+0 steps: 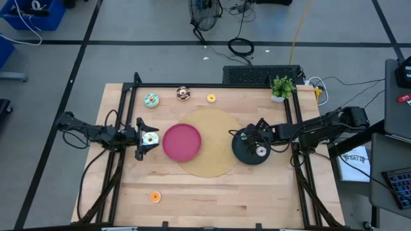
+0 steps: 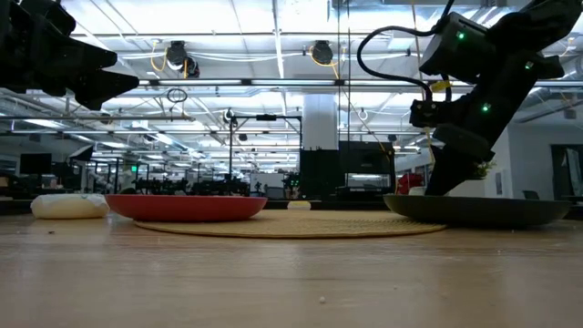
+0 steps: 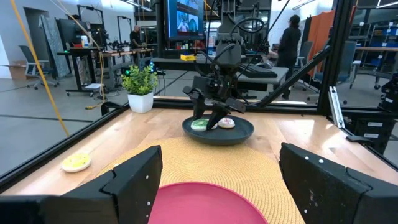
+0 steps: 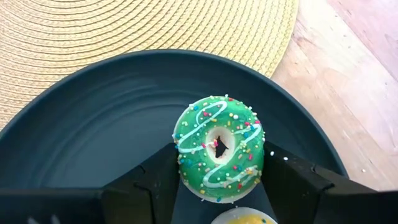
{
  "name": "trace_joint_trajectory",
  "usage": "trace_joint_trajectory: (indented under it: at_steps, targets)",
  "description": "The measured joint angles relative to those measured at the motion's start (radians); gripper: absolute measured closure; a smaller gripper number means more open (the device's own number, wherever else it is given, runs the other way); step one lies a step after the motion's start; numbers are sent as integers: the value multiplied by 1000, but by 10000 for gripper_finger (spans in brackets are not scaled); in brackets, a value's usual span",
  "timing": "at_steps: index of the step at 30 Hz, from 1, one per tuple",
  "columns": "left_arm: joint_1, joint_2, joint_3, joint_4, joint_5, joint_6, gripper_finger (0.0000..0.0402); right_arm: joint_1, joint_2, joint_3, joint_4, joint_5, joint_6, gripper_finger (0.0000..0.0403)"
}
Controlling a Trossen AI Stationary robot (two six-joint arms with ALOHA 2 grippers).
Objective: Pick & Place donuts
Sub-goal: Put the small green donut on the black plate
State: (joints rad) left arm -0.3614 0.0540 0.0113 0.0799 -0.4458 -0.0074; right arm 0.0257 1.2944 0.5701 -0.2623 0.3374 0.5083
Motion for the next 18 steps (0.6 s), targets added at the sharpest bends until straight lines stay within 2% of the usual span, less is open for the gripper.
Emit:
trace_joint_trajectory:
  at_steps: [18]
  targets:
    - [0,0,0,0,0,0,82,0,0,0,2,4,-16,206]
